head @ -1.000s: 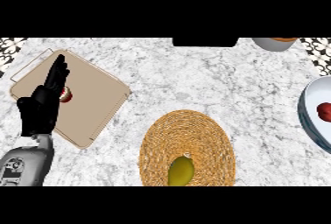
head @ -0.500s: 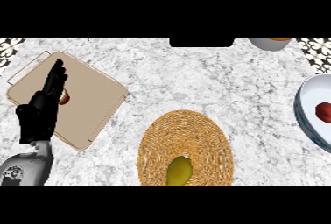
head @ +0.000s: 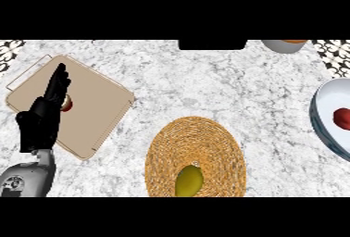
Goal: Pick the bell pepper from the placemat and place it in the bowl
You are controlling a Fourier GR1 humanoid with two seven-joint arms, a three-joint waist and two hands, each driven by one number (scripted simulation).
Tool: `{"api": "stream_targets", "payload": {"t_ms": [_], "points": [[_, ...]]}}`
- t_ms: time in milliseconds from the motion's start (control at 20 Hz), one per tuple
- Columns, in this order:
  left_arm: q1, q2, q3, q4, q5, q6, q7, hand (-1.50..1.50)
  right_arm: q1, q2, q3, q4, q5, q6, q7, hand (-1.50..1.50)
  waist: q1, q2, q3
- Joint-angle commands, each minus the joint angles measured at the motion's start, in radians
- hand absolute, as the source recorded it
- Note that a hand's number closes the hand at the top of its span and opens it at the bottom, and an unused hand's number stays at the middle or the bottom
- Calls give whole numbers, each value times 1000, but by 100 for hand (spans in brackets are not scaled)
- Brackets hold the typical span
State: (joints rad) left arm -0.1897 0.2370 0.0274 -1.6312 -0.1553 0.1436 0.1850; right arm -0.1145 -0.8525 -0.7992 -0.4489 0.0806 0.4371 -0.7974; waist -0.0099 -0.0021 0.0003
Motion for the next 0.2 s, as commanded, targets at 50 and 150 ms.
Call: {"api": "stream_targets", "payload": {"t_ms": [50, 150], "points": [[-12, -3, 27, 77, 4, -2, -69, 0, 83, 5, 4, -58, -47, 154, -115, -150, -5, 1, -1], [57, -2, -4, -65, 3, -17, 10, 0, 115, 3, -9, -72, -82, 184, -95, -150, 5, -3, 0]]}}
